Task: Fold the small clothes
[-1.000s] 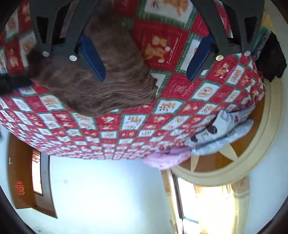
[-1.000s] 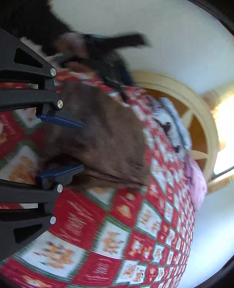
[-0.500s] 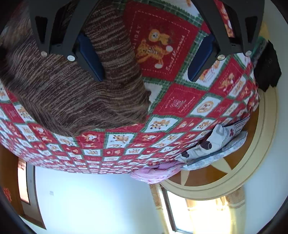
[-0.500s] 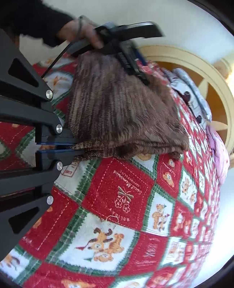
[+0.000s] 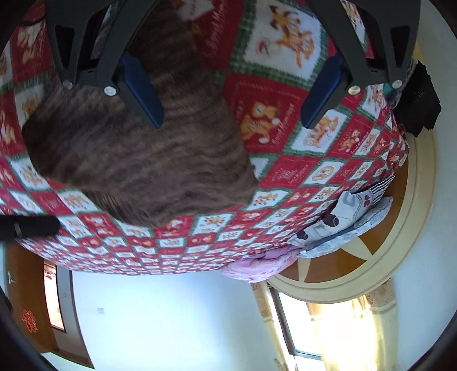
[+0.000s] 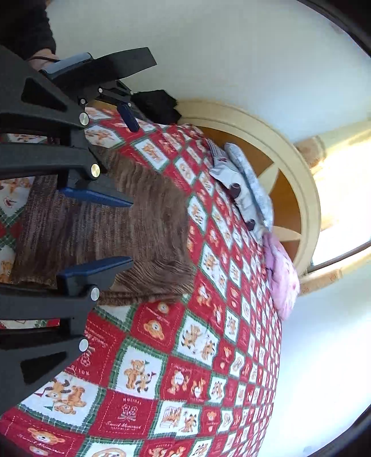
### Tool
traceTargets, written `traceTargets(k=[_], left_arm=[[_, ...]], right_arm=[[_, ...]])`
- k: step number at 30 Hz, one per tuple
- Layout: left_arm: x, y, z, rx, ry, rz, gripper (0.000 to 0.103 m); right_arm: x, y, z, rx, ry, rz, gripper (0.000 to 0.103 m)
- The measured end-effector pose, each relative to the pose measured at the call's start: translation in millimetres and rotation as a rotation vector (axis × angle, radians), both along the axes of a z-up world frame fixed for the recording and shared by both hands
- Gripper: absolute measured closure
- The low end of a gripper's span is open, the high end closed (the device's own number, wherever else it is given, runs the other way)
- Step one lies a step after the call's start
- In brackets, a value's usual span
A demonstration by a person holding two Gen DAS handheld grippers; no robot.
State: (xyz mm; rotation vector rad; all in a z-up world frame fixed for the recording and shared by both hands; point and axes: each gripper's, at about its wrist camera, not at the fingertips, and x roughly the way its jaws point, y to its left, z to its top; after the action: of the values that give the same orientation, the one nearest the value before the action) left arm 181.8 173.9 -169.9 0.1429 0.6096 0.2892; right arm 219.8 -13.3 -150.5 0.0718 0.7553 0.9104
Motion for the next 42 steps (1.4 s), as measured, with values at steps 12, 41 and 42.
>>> traceTargets(k=[12, 41, 42], left_arm=[[-24.0, -20.5, 19.2, -0.036, -0.017, -0.072, 0.004], [-73.9, -44.4, 79.4, -0.124, -0.168, -0.158, 0.002], [-74.8, -43.7, 80.1, -0.127, -0.171, -0.156, 0.002]], right_arm=[[-49.5, -21.9, -14.2, -0.196, -0.139, -0.228, 0.058], [-141.2, -58.9, 61.2, -0.137, -0.336, -0.387, 0.041], [-142.1, -58.5, 62.0, -0.137, -0.338, -0.387, 0.041]])
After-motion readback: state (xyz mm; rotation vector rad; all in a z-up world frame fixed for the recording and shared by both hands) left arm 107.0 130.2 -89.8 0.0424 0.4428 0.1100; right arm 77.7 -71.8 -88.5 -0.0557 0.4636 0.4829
